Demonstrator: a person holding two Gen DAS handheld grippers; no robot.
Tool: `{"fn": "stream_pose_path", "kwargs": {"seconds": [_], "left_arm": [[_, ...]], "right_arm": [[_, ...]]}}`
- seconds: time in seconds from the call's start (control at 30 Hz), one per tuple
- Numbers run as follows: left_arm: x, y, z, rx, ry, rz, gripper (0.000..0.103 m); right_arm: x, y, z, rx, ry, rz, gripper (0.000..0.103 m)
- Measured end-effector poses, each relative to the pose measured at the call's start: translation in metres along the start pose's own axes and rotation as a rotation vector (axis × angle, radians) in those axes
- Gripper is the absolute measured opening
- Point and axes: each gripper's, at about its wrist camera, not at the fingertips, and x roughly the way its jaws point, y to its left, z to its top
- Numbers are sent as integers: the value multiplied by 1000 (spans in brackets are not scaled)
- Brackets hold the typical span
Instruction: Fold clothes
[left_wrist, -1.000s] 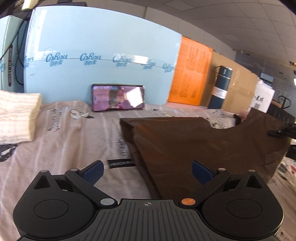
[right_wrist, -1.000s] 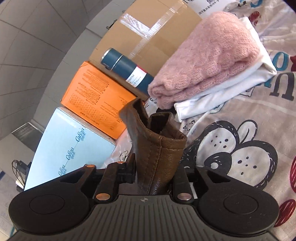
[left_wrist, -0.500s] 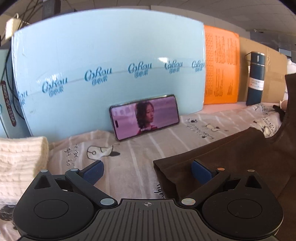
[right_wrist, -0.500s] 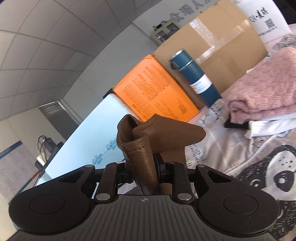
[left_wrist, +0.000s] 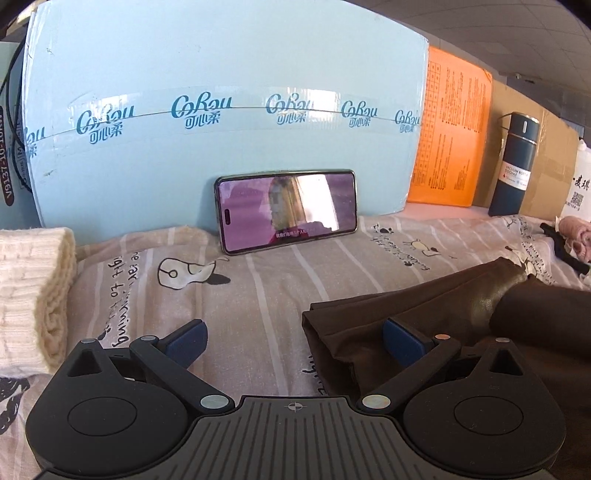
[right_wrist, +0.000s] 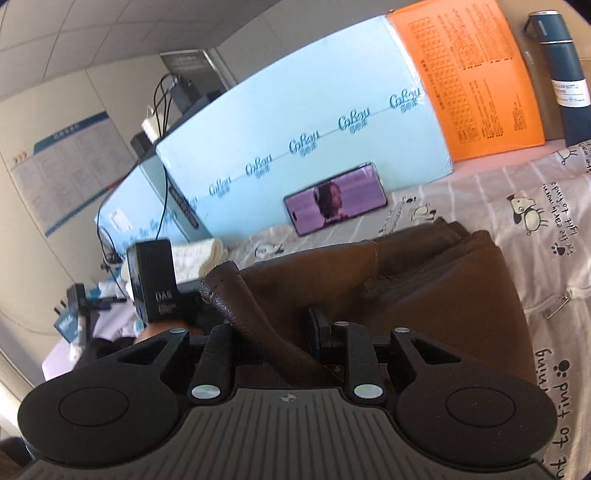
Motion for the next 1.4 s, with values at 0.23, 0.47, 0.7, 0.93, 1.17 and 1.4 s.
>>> {"fn": "stream_pose_path", "kwargs": {"seconds": [0.23,0.47,0.7,0.93,1.17,1.4], "left_arm": [[-42,0,10,-147,-143,-114,102],[-65,-62,0,172,-123,-293,103],[-35,-90,-25,380,13,-85,103],[-61,-67,-14,175,-34,-104,103],[-80,-15,-18,-248,33,-207,103],[-68,6,-33,-450,157,-304,103]], "right_arm": [[-2,17,-22,-128,80,89,85],[1,38,-48,-400,170,108,96],[-16,18,-36,-360,130,138,97],[-27,-26,-11,-242,45,28,99],[-38,-71,14,-121,-35,-80,99],[-21,-106,14,25,66,-71,99]]}}
